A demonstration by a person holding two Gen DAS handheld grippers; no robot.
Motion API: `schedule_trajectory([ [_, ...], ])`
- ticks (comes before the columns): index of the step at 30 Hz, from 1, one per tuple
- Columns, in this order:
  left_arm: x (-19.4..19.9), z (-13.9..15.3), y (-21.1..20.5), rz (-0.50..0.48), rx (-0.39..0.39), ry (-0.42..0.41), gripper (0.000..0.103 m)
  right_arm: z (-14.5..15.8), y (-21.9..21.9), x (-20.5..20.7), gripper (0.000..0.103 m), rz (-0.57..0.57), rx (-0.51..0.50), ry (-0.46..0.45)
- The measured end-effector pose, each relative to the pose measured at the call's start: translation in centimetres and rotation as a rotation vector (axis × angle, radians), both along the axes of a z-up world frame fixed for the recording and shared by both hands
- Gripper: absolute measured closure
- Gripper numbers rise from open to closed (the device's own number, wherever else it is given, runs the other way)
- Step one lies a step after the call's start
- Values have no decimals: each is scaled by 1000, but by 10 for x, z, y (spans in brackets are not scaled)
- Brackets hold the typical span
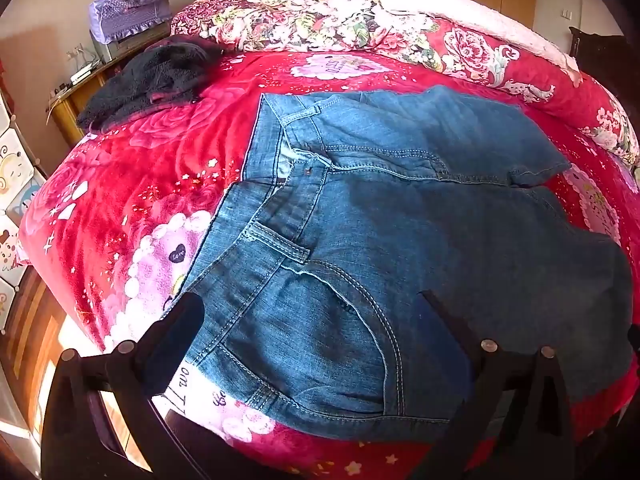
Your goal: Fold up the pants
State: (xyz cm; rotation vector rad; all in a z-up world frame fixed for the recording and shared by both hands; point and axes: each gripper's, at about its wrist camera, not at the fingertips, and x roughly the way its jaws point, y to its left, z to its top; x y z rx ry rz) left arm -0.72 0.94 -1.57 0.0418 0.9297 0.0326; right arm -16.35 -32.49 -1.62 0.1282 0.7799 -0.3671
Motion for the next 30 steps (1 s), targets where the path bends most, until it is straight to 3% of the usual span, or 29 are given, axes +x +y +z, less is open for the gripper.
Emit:
schedule_trajectory([
  [14, -9, 3, -21, -109, 18, -29, 0, 6, -26, 21, 0, -27, 10, -22],
  [30, -10, 1, -21, -109, 18, -13, 0, 4, -24, 23, 0, -25, -1, -6],
])
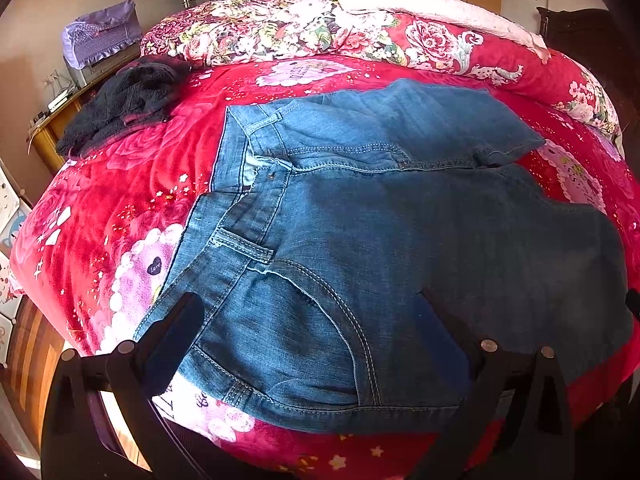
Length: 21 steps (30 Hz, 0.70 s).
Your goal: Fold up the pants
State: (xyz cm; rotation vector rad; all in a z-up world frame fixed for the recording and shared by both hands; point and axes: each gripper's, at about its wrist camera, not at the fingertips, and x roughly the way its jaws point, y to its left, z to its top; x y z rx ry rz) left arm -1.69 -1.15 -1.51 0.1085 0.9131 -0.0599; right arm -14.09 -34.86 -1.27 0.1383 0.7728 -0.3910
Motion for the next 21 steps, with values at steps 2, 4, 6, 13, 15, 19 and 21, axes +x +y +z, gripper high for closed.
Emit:
schedule_trajectory([
  [2, 1, 0, 0, 2, -1, 4, 0, 0, 0, 1, 0, 0, -1, 2],
  [4, 1, 0, 1, 5, -1, 7, 0, -1, 0, 1, 0, 0, -1, 2],
  [6, 1, -1, 1, 4, -2, 9, 0, -1, 0, 1, 0, -1, -2, 3],
  [13, 1, -1, 1, 5, -4, 11, 0, -2, 0, 1, 0, -2, -1, 5],
  [15, 2, -1, 1, 6, -5, 13, 0, -3, -1, 0, 0, -2, 0, 4],
  [19, 2, 0, 2, 7, -7, 14, 0, -3, -2, 0, 0, -3, 1, 5],
  [21, 2, 0, 3, 7, -7, 16, 0, -4, -3, 0, 0, -6, 4, 7],
])
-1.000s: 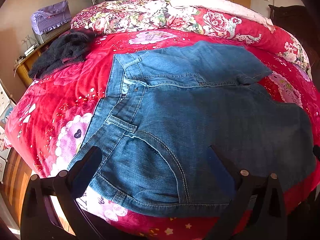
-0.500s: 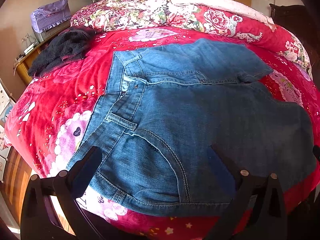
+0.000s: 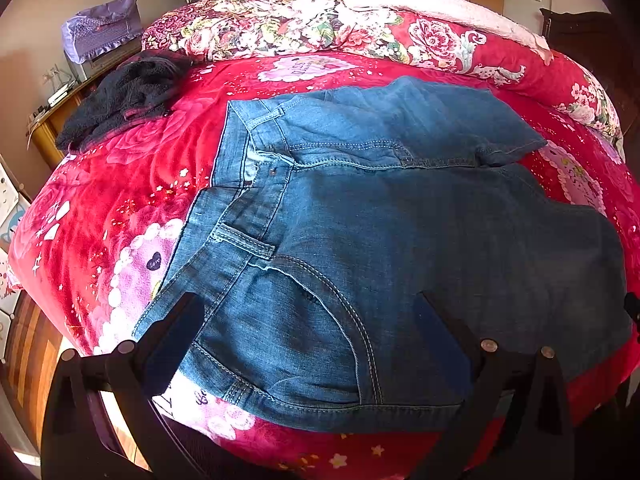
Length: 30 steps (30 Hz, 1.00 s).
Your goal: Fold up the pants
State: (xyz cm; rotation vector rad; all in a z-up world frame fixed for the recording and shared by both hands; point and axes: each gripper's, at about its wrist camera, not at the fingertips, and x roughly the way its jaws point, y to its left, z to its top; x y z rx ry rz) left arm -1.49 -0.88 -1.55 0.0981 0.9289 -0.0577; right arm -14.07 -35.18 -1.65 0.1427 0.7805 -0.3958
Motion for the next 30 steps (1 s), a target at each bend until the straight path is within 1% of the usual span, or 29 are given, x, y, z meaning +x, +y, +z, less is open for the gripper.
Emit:
schedule_trajectory([
  [30, 0, -2, -1, -3, 1, 4, 0, -1, -1, -1, 0, -5, 2, 3],
])
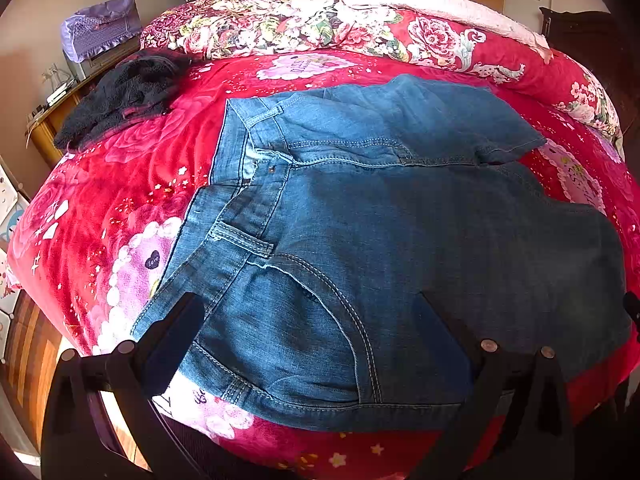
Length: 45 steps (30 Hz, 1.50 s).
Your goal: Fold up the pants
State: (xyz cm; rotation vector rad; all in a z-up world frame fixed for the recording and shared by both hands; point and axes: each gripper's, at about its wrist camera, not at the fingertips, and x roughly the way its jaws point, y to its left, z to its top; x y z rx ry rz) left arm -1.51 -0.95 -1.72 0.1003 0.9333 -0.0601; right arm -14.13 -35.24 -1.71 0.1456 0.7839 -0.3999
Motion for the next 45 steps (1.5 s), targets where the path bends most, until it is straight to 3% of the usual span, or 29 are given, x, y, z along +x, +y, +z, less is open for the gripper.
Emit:
schedule_trajectory([
  [29, 2, 0, 0, 0, 1, 19, 0, -1, -2, 0, 0, -1, 13, 3],
  [33, 19, 7, 8, 3, -22, 76, 0, 7, -21, 3, 0, -2, 74, -15],
  [38, 66, 15, 39, 31, -56, 173, 0, 19, -78, 21, 0, -45, 148, 17],
  [42, 106, 1, 68, 100, -59, 280, 0, 11, -115, 52, 0, -46, 251, 77],
  [45, 124, -24, 83, 122, -117, 401, 0, -4, -124, 77, 0, -27, 318, 127],
])
